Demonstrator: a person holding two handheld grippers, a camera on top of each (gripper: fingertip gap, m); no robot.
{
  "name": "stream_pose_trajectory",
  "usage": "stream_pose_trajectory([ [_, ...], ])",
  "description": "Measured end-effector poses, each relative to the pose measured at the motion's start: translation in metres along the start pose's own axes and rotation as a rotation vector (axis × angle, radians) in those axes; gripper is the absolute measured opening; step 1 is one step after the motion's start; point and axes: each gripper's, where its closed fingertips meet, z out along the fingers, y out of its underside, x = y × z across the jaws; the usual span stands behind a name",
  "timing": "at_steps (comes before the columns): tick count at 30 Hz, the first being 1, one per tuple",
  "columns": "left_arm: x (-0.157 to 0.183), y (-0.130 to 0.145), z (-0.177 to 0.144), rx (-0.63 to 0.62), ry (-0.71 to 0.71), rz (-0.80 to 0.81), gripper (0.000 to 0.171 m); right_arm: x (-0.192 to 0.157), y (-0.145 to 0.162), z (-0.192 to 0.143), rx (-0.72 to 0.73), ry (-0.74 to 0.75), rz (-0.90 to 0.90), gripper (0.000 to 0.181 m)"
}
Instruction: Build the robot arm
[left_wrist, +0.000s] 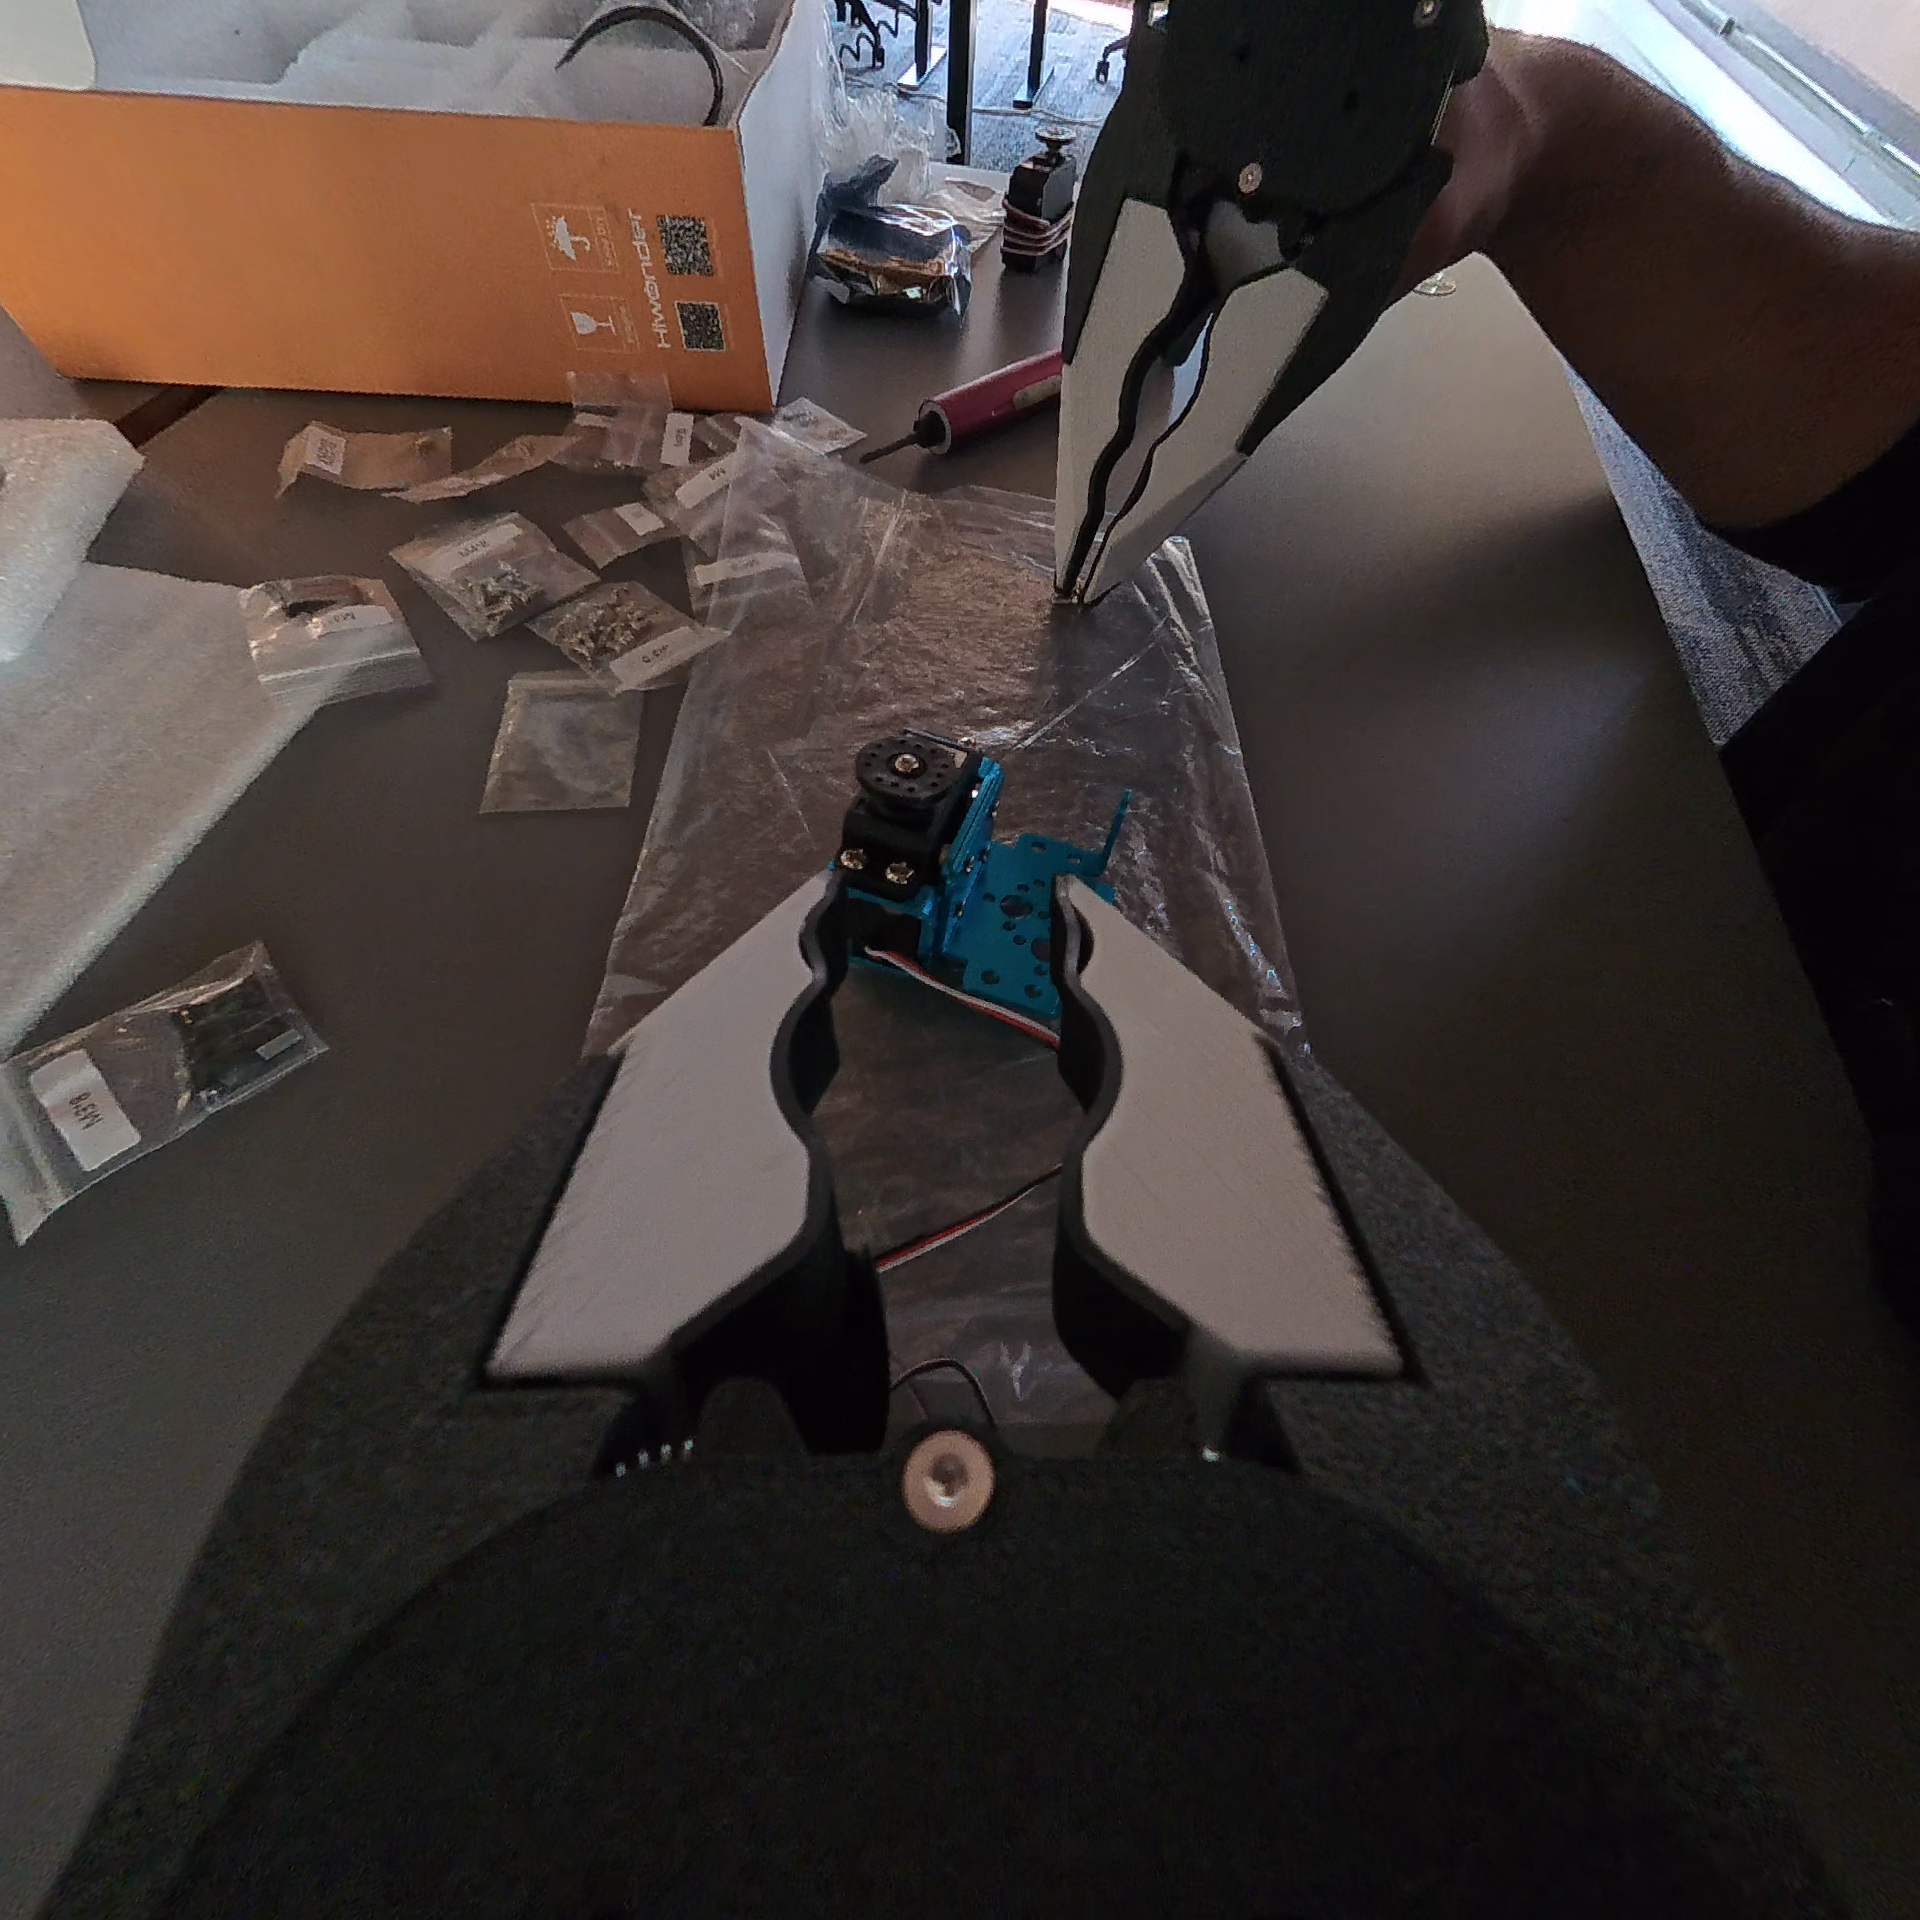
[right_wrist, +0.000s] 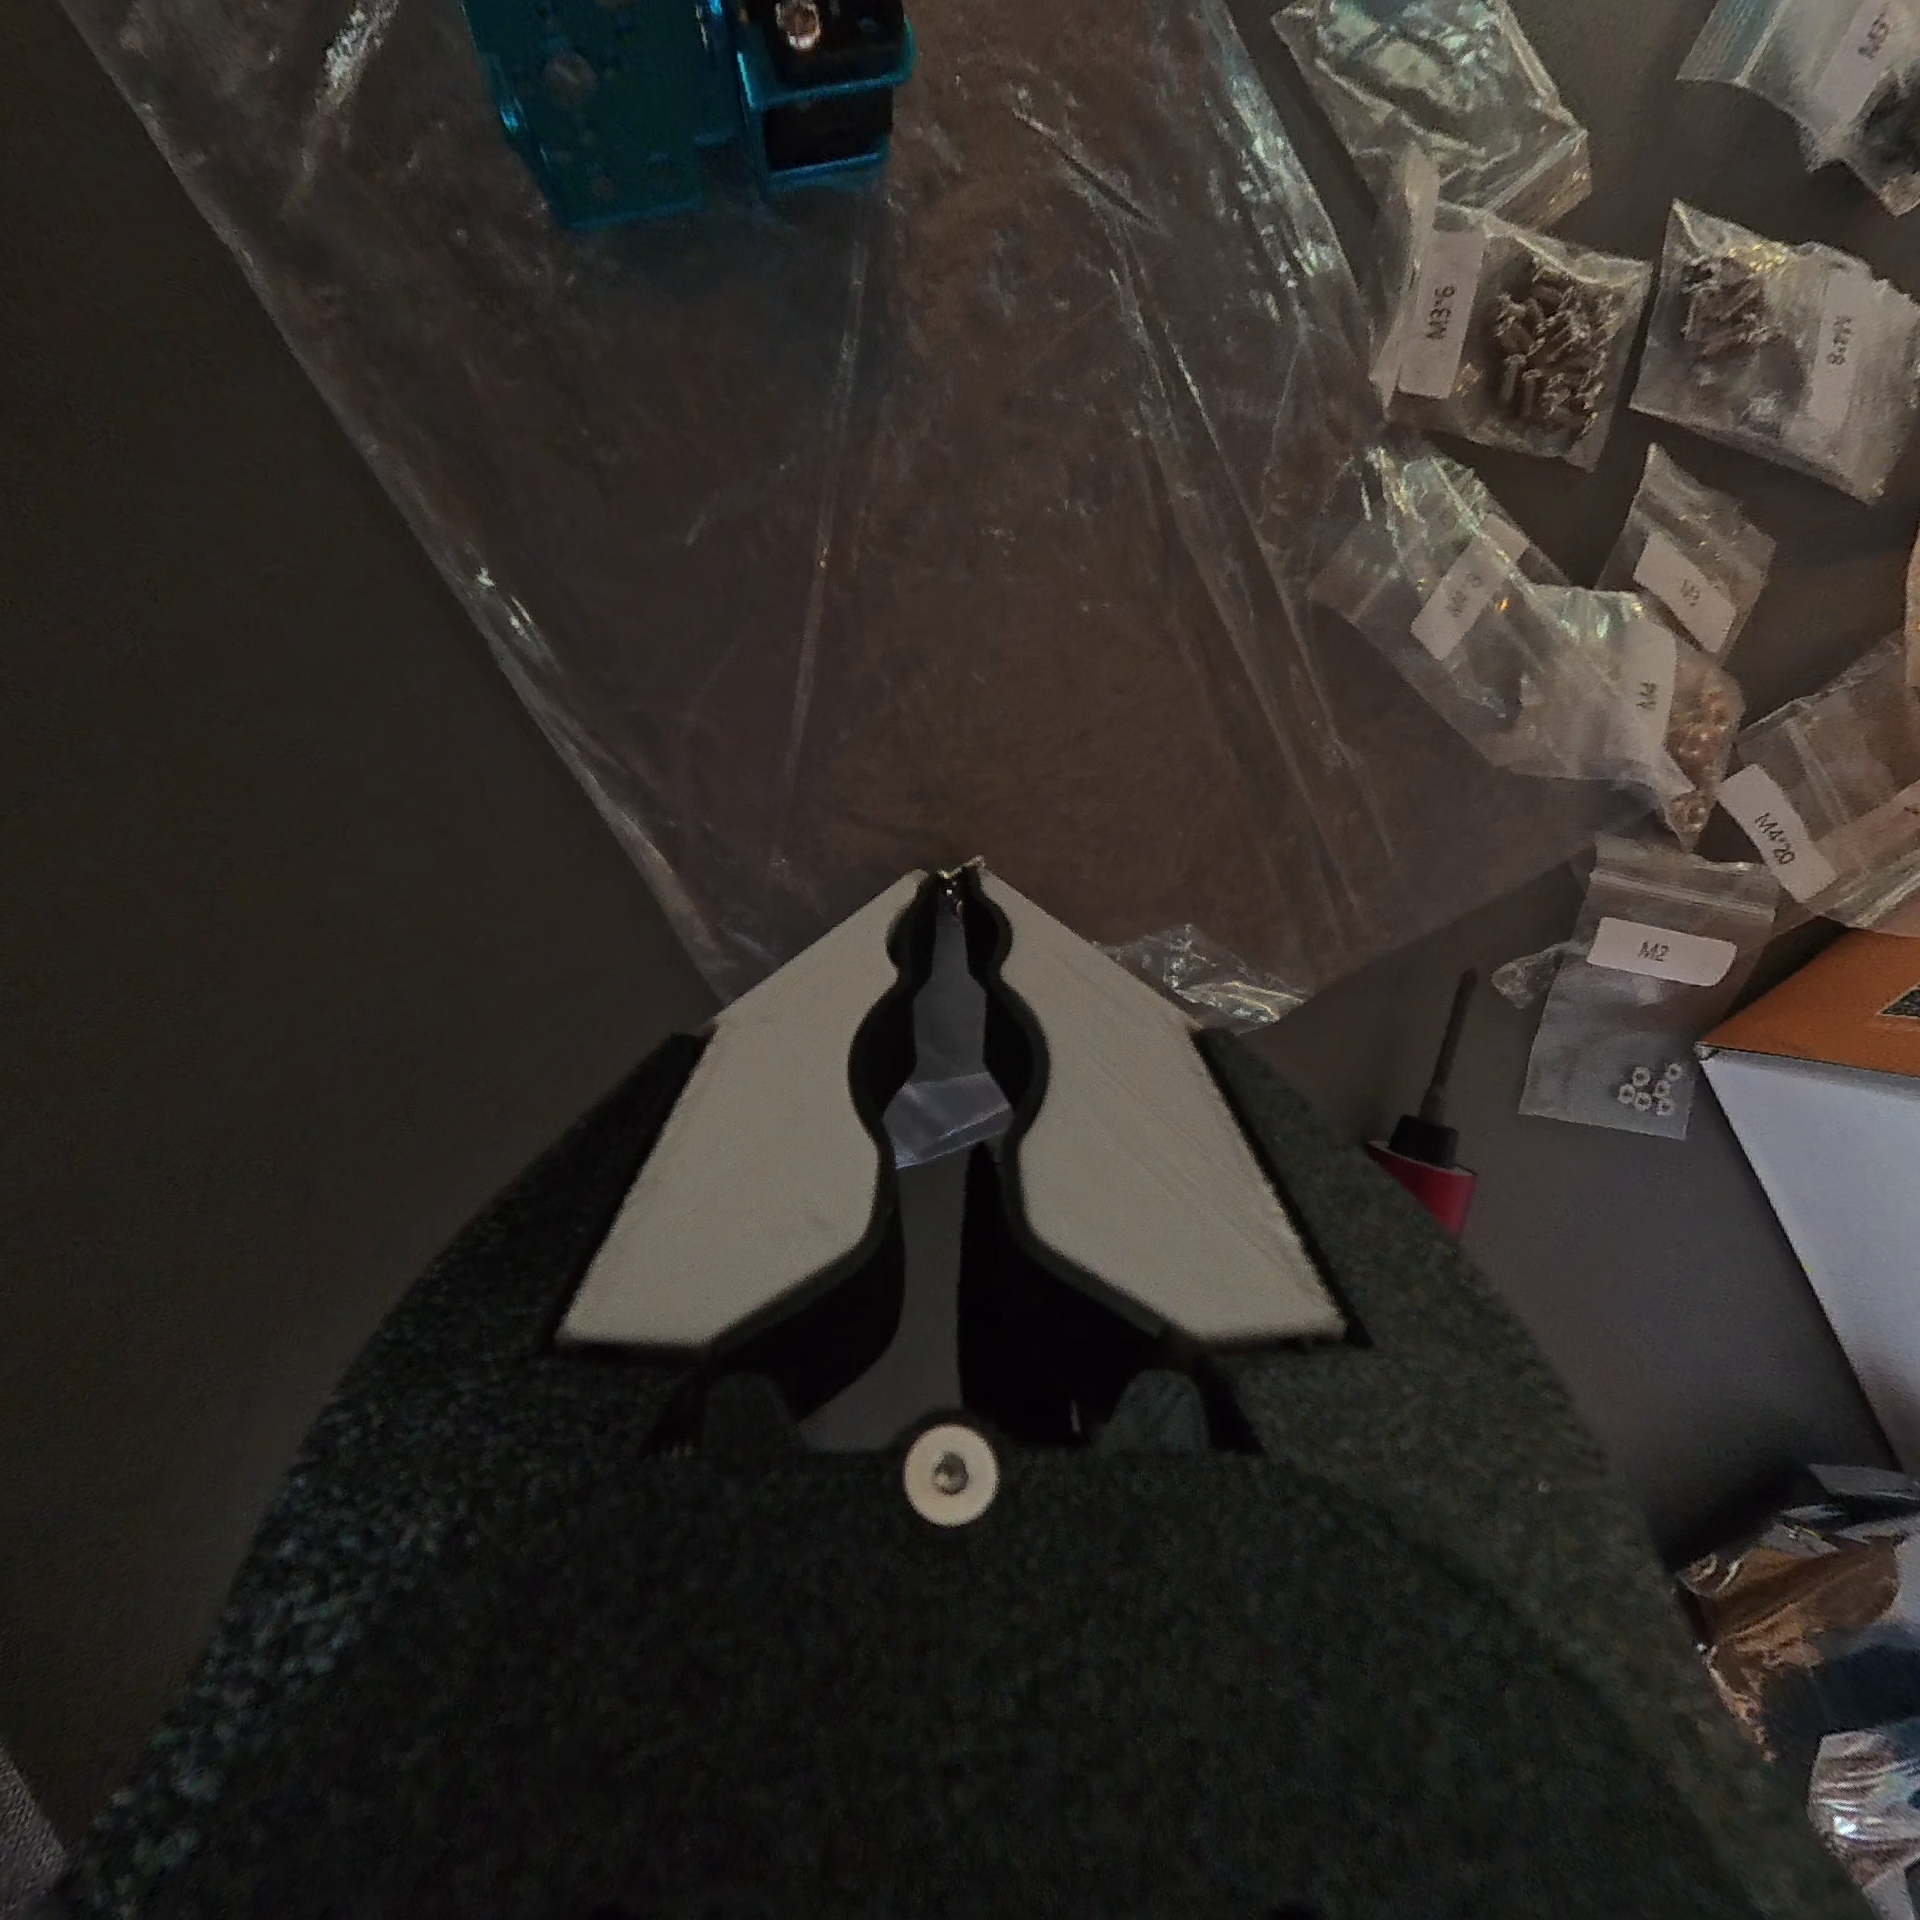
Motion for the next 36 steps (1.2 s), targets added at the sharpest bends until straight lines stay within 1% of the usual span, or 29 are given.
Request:
stream_pose_trajectory([
  [6,0.001,0.001,0.002,-0.006,0.001,0.004,0.038,0.0,-0.005,0.002,0.015,0.028,-0.024,0.001],
  [9,0.001,0.003,0.003,-0.016,-0.002,0.011,0.038,0.001,-0.011,0.005,0.06,0.02,0.002,0.0],
  [11,0.001,0.002,0.003,-0.016,-0.005,0.016,0.038,0.0,-0.017,0.007,0.116,-0.024,0.05,0.0],
  [13,0.001,0.002,0.003,-0.015,-0.008,0.017,0.038,-0.004,-0.028,0.006,0.183,-0.092,0.121,0.0],
  [15,0.0,0.001,0.005,-0.015,-0.009,0.019,0.038,-0.009,-0.045,0.004,0.266,-0.191,0.224,0.0],
  [18,-0.002,0.0,0.009,-0.031,-0.012,0.025,0.039,-0.014,-0.075,0.0,0.376,-0.39,0.426,0.0],
  [20,-0.002,-0.003,0.01,-0.052,-0.002,0.039,0.04,-0.017,-0.094,-0.006,0.428,-0.573,0.553,0.0],
  [23,-0.004,-0.006,0.014,-0.087,0.028,0.063,0.041,-0.012,-0.11,-0.008,0.439,-0.754,0.675,0.0],
  [24,-0.005,-0.006,0.017,-0.104,0.034,0.08,0.041,-0.01,-0.111,-0.003,0.407,-0.792,0.706,0.0],
  [28,-0.006,0.002,0.029,-0.187,0.053,0.171,0.041,-0.011,-0.119,0.007,0.338,-0.918,0.727,0.0],
  [32,-0.004,0.015,0.036,-0.249,0.064,0.23,0.038,-0.013,-0.121,0.012,0.287,-0.954,0.716,0.0],
  [34,-0.002,0.016,0.038,-0.245,0.068,0.235,0.032,-0.015,-0.122,0.011,0.28,-0.958,0.702,0.0],
  [36,-0.001,0.016,0.038,-0.238,0.064,0.231,0.032,-0.018,-0.124,0.008,0.284,-0.975,0.697,0.0],
])
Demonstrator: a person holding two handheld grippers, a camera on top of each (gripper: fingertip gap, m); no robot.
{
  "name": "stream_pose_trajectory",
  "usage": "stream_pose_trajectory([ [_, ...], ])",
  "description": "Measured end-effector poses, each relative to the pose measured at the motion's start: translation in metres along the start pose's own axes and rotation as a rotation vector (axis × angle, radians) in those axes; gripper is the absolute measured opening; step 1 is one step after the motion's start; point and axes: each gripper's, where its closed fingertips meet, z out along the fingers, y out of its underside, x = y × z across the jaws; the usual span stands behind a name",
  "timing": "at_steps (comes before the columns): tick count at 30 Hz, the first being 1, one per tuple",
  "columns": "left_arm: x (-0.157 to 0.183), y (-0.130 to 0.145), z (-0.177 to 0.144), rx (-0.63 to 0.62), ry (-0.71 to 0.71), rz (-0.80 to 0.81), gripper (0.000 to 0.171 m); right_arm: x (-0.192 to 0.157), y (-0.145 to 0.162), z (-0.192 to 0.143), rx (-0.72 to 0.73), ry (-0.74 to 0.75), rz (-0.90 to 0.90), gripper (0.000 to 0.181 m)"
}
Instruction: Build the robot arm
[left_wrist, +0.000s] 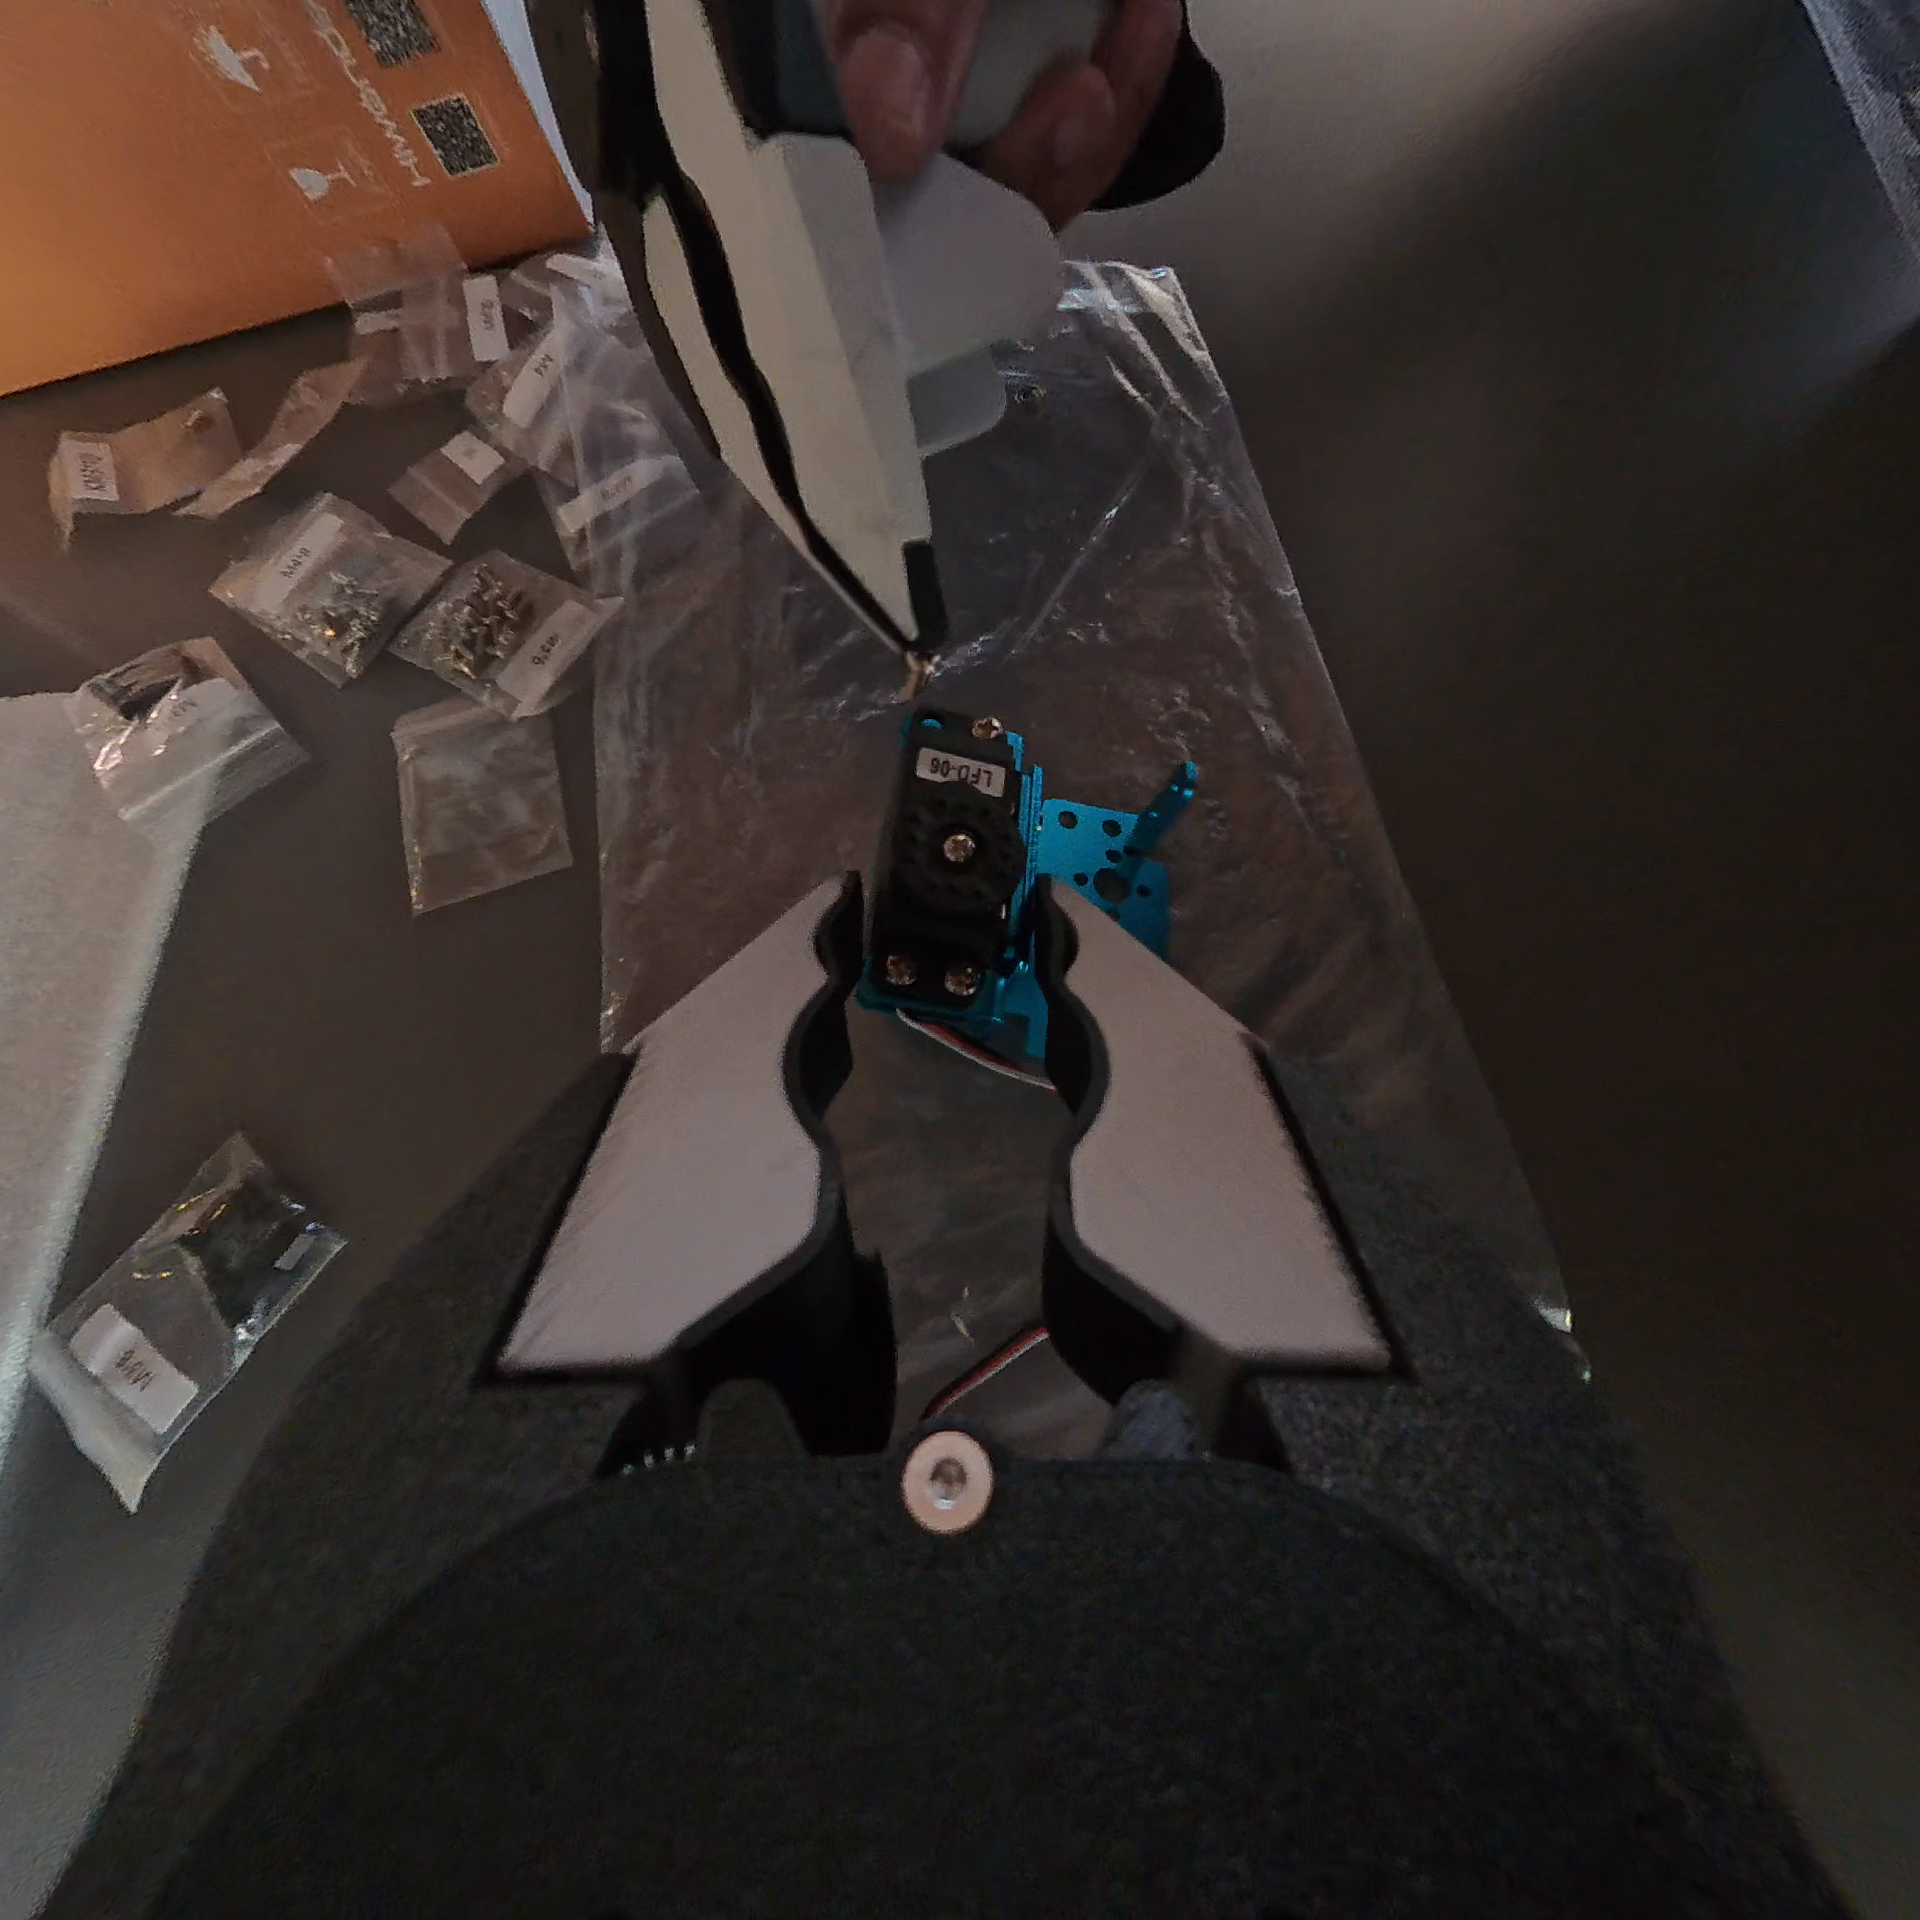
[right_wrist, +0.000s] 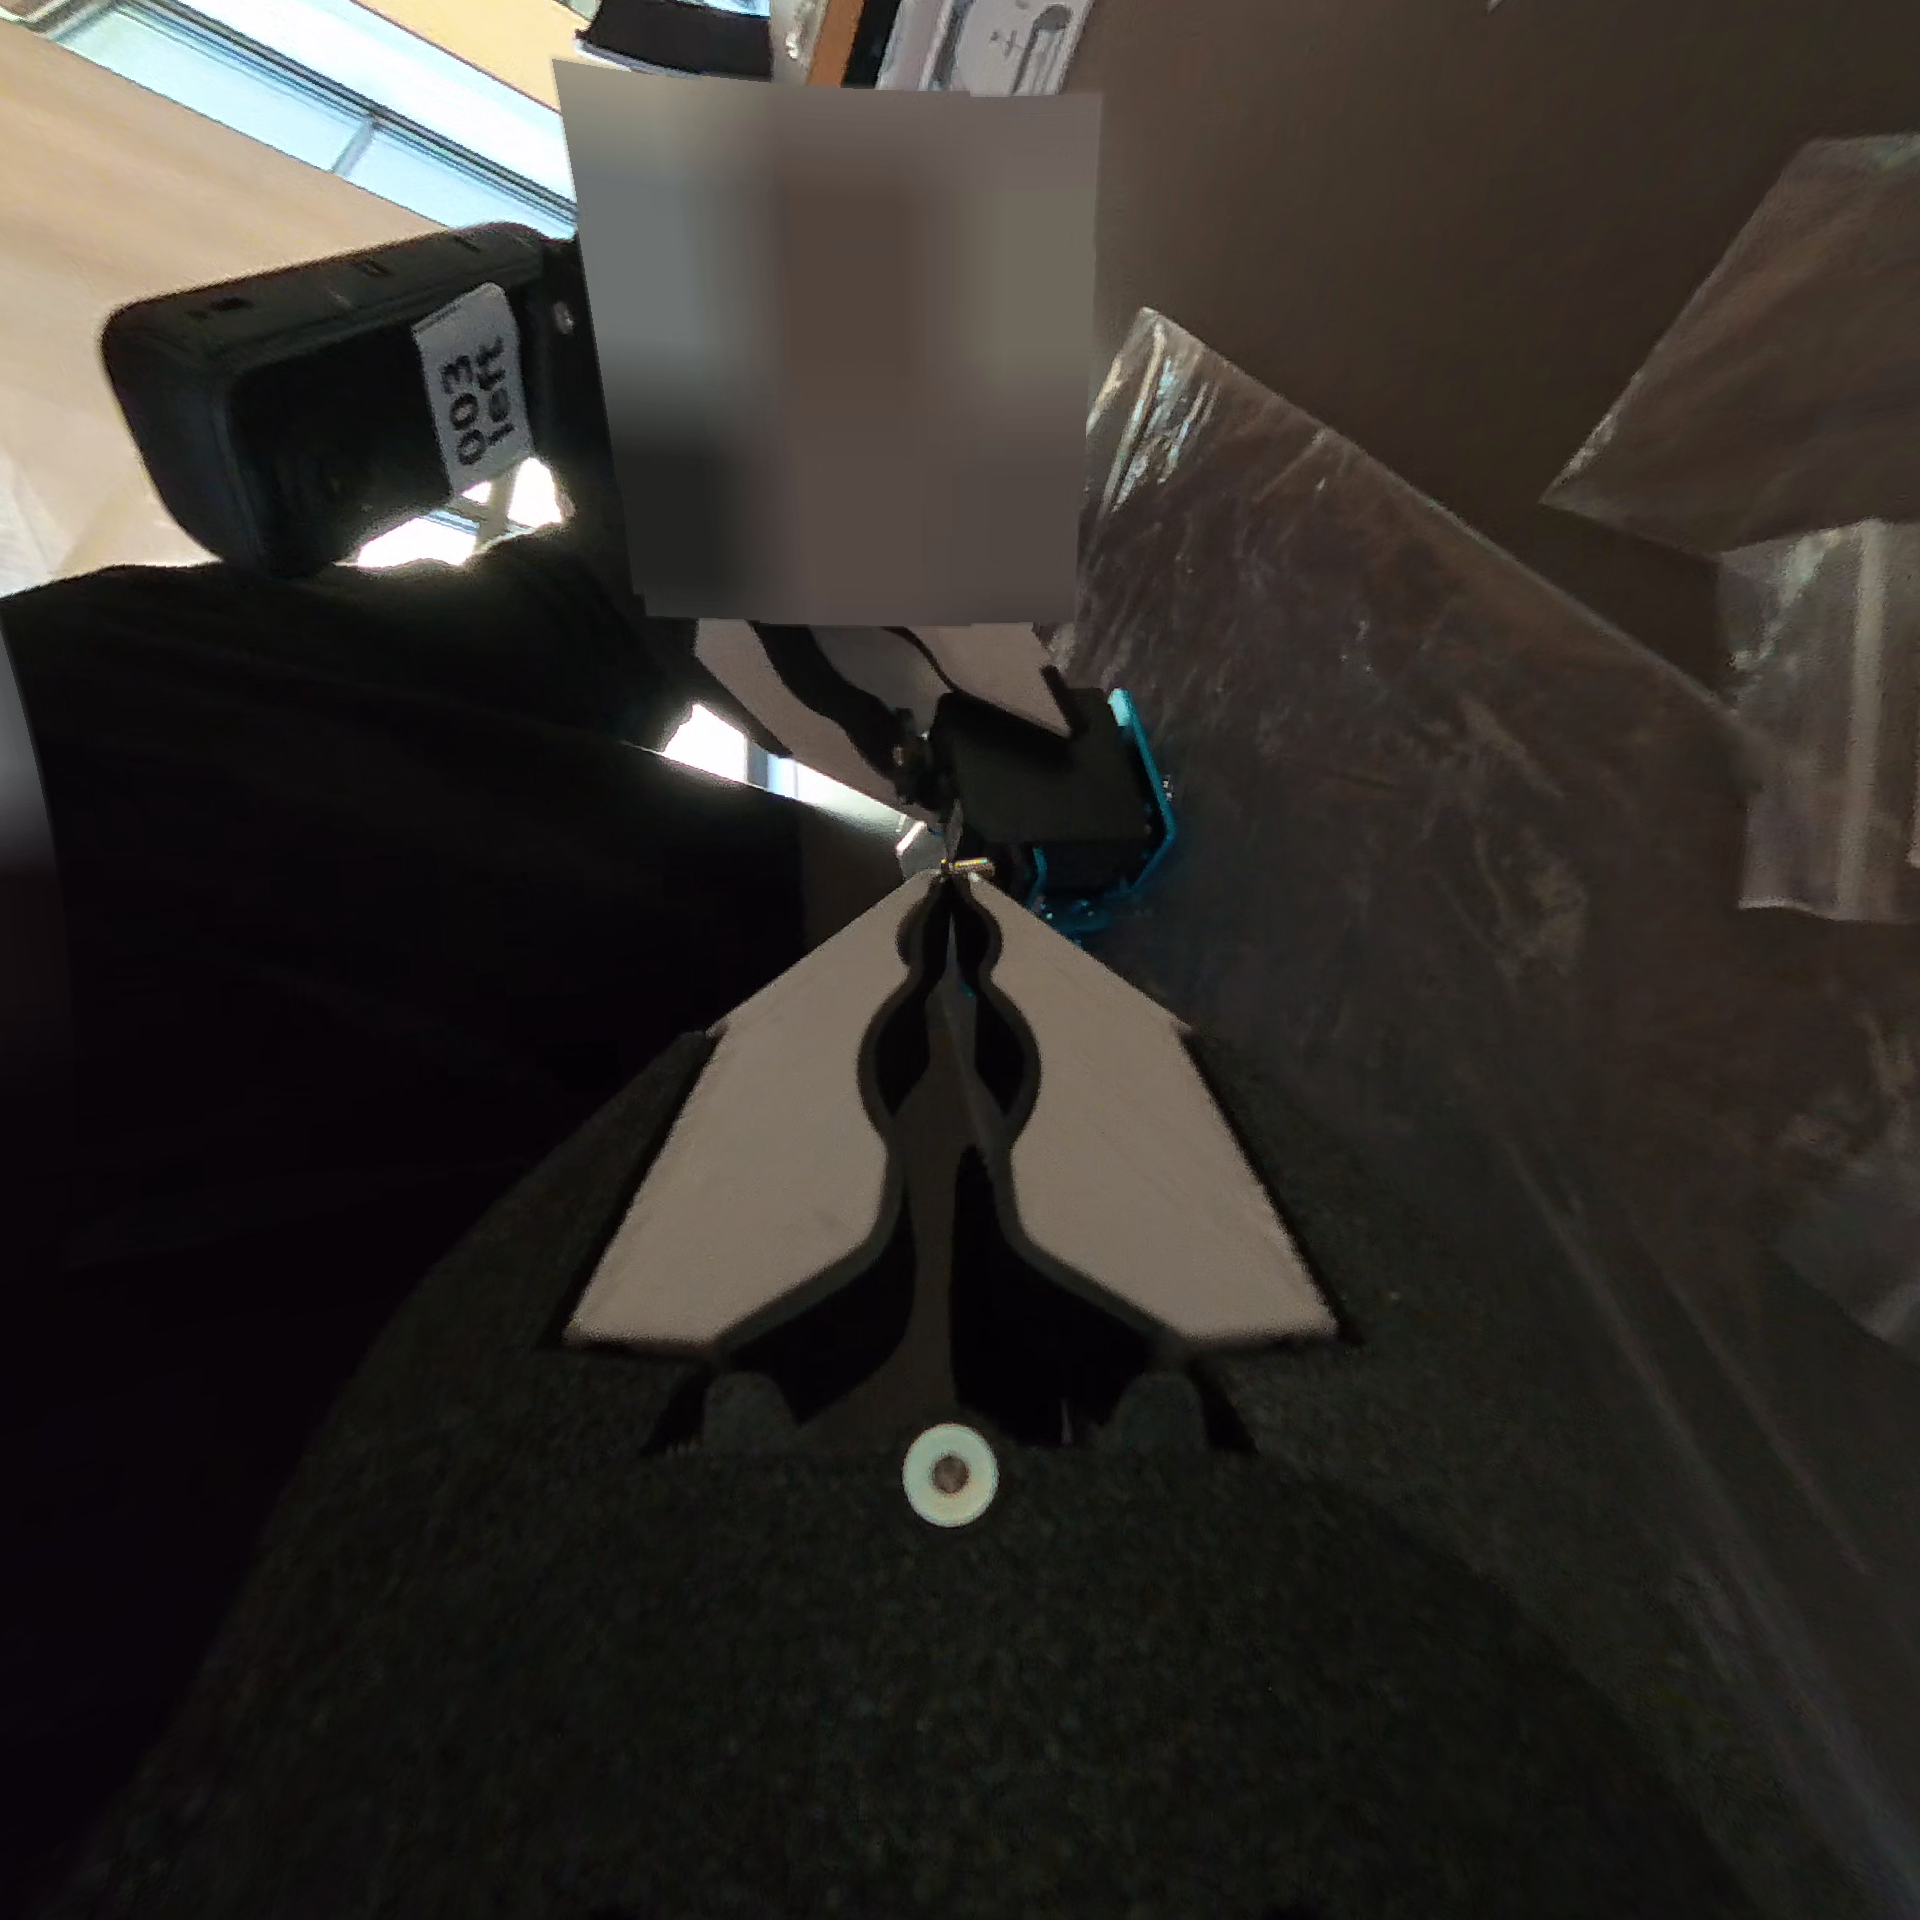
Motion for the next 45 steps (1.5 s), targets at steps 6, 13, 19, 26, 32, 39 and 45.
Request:
stream_pose_trajectory([
  [6,0.0,-0.001,0.001,0.011,0.007,-0.019,0.031,0.005,0.004,0.001,-0.003,0.044,-0.01,0.0],
  [13,0.0,-0.001,0.001,0.017,0.017,-0.03,0.031,0.005,0.004,0.002,0.0,0.097,-0.043,0.0],
  [19,0.0,-0.001,0.001,0.02,0.02,-0.036,0.031,0.006,0.002,0.004,0.0,0.1,-0.031,0.0],
  [26,0.0,-0.001,0.001,0.024,0.017,-0.032,0.03,0.01,0.002,0.003,-0.023,0.144,-0.014,0.0],
  [32,0.0,-0.001,0.001,0.028,0.02,-0.038,0.031,0.013,0.001,0.002,0.0,0.144,-0.011,0.0],
  [39,-0.001,-0.001,0.001,0.033,0.027,-0.052,0.031,0.005,-0.009,-0.009,0.075,0.243,-0.294,0.0],
  [45,-0.001,-0.001,0.001,0.034,0.026,-0.056,0.031,-0.008,0.002,-0.002,0.103,0.497,-0.804,0.01],
])
